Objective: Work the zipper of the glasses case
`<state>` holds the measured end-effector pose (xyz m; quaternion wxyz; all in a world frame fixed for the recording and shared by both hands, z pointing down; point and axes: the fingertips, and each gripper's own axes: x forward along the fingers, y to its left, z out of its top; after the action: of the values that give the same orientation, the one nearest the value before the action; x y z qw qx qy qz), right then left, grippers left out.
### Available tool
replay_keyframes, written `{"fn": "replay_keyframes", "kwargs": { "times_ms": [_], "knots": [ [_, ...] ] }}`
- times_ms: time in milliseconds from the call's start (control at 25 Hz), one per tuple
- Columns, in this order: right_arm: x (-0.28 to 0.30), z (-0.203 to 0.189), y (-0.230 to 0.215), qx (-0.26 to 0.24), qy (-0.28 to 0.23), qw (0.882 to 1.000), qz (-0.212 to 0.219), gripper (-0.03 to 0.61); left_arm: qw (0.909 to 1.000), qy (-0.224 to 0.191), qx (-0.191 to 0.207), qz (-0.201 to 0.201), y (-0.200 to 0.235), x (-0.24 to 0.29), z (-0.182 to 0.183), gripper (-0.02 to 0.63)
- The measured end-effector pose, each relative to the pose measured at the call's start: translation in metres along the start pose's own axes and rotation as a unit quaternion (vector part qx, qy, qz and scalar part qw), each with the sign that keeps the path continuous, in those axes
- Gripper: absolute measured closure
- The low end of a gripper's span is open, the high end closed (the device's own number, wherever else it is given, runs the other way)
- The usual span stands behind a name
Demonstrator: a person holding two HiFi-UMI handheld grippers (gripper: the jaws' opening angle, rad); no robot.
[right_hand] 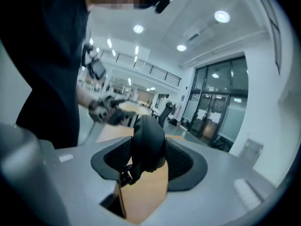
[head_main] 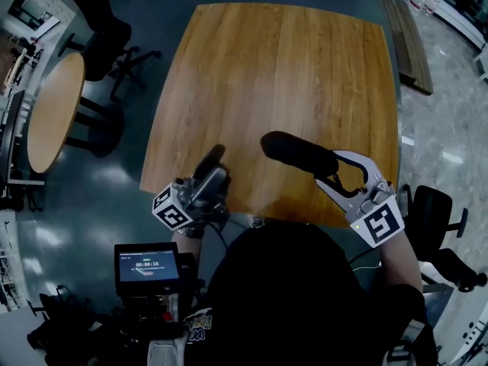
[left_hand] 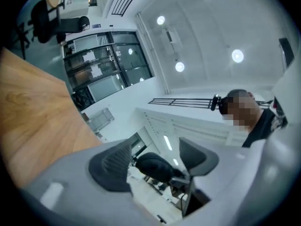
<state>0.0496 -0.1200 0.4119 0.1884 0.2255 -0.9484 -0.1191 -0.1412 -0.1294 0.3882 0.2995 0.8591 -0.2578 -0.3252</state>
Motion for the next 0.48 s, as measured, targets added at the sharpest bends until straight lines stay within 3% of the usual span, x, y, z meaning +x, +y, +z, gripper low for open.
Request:
{"fn": "replay_keyframes", "kwargs": {
  "times_ms": [80,160,320,480],
  "knots": [
    [0.019,-0.037,-0.008,-0.113,0.069,0.991,-0.026,0.356,0.9994,0.023,0.004,0.027,0.004,-0.009,-0.018,0.309],
    [0.044,-0.077,-0.015,-0.187,0.12,0.975,-0.027,0.356,0.9984,0.043,-0.018,0.032,0.001,-0.012,-0.042,0.332],
    [0.099,-0.158,-0.023,-0.257,0.186,0.948,0.01,0.356,0.9947,0.079,-0.057,0.032,-0.012,-0.009,-0.082,0.454],
    [0.132,-0.208,-0.03,-0.314,0.221,0.923,0.033,0.356,0.9898,0.122,-0.046,0.056,-0.02,-0.013,-0.103,0.589]
  ]
}}
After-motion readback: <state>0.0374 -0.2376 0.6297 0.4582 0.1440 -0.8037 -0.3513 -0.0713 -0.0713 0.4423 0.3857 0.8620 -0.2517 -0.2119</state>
